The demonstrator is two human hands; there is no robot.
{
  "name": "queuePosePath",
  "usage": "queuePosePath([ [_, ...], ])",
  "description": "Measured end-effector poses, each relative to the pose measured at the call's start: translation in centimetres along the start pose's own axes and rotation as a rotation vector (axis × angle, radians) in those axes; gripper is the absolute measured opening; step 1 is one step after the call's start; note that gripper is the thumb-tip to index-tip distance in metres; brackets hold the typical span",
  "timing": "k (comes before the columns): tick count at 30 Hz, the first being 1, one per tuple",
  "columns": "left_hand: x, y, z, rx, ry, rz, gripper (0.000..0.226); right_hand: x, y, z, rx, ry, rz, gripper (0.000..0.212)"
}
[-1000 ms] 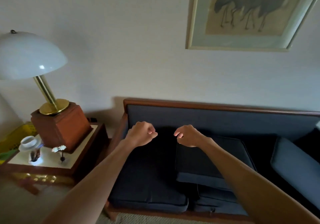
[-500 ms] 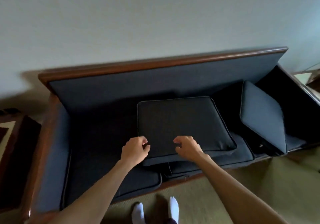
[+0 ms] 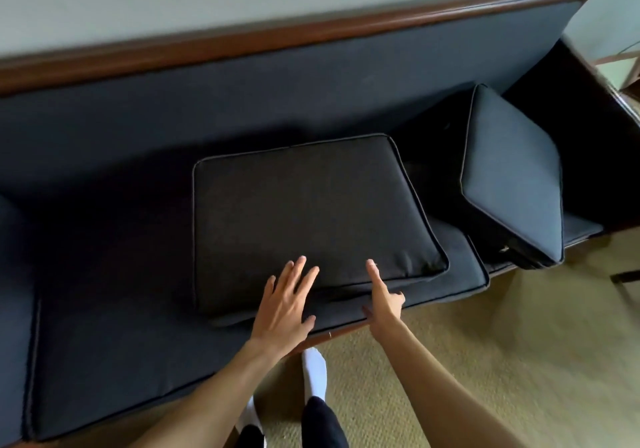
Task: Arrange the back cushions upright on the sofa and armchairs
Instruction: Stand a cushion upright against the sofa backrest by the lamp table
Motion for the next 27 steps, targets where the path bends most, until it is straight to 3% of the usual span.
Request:
queuePosePath([
  [2, -0.6, -0.7, 0.5, 0.005, -0.025, 0.010, 0.095, -0.2, -1.7, -0.1, -0.010, -0.091, -0.076, 0.142],
  [8, -1.2, -0.9, 0.5, -0.006, -0.084, 0.027, 0.102, 0.1, -3.5, -2.2, -0.043, -0.191, -0.135, 0.099],
  [12, 0.8, -0.6, 0.3, 0.039, -0.083, 0.069, 0.116, -1.0, -1.5, -3.7, 0.051, -0.270, -0.059, 0.105],
  [16, 4.3, 0.4, -0.3, 0.160, -0.089, 0.165, 0.140, -4.7, 3.8, -6.4, 0.221, -0.309, -0.076, 0.088],
  [20, 9.0, 0.1, -1.9, 0.212, 0.029, 0.276, 0.134, -8.1, 10.0, -8.9, 0.374, -0.121, -0.162, 0.078],
  [22, 11.3, 0.0, -3.2, 0.237, 0.140, 0.357, 0.119, -9.0, 12.1, -10.6, 0.542, 0.062, -0.261, 0.075],
  [25, 14.8, -0.4, -5.1, 0.278, 0.270, 0.440, 0.104, -8.3, 13.1, -14.0, 0.861, 0.384, -0.351, 0.053],
  [27, 16.7, -0.9, -6.3, 0.282, 0.311, 0.436, 0.105, -7.8, 13.0, -17.0, 1.057, 0.495, -0.332, 0.062],
])
Point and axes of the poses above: each hand's wrist, its own y-axis away from the middle knuckle, its own x-axis out of the back of the hand, z = x × y, the point moved 5 cm from there along -y, towards the middle knuckle, and after that the axes turned 10 degrees about -z, right-handed, at the moved point
